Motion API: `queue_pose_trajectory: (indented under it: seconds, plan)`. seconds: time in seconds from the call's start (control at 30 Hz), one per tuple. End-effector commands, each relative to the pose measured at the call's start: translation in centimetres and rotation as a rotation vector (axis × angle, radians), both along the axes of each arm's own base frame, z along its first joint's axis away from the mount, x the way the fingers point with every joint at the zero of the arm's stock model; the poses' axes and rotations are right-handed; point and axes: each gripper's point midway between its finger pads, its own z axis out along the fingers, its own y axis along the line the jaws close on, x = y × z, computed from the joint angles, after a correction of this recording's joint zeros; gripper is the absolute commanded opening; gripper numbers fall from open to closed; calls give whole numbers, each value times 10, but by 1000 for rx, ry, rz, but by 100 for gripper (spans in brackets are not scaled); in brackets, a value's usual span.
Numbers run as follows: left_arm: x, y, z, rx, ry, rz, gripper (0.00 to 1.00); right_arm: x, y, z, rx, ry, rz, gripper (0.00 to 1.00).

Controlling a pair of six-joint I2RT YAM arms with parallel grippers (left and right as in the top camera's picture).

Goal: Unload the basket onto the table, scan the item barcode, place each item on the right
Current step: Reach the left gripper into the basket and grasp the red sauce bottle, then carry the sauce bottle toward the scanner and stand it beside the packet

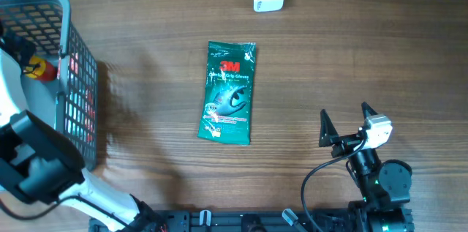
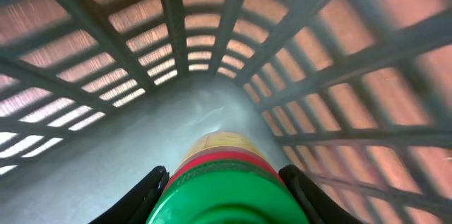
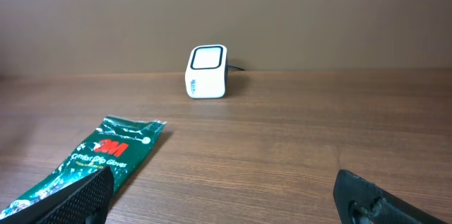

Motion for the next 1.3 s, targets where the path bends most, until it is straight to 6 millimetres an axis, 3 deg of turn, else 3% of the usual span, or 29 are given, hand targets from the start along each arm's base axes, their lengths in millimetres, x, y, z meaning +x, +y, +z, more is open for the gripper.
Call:
queue_pose_trajectory:
  seconds: [0.0, 0.1, 0.17, 0.27, 0.43, 0.57, 0.63, 0.77, 0.93, 1.13, 1.27]
  plan:
    - [-11, -6, 121, 151, -217, 0, 43, 1, -2, 1, 13, -1, -15, 100]
    - [-26, -18, 174, 217, -311, -1, 43, 1, -2, 1, 13, -1, -15, 100]
    - [-44, -32, 217, 265, -393, -2, 43, 1, -2, 1, 13, -1, -15, 100]
    - [-66, -64, 266, 299, -505, -57, 43, 1, -2, 1, 13, -1, -15, 100]
    - [-80, -146, 316, 247, -676, -301, 43, 1, -2, 1, 13, -1, -15, 100]
    - [-75, -226, 326, 90, -762, -534, 42, 1, -2, 1, 13, -1, -15, 100]
    - [-69, -259, 320, 27, -755, -638, 42, 1, -2, 1, 13, -1, -15, 100]
    - [-51, -325, 284, -109, -638, -808, 41, 1, -2, 1, 13, -1, -15, 100]
    - [-23, -392, 237, -227, -499, -969, 40, 1, -2, 1, 13, -1, -15, 100]
    - [16, -477, 154, -320, -297, -1119, 40, 1, -2, 1, 13, -1, -15, 100]
    - [30, -532, 96, -361, -187, -1205, 41, 1, -2, 1, 13, -1, -15, 100]
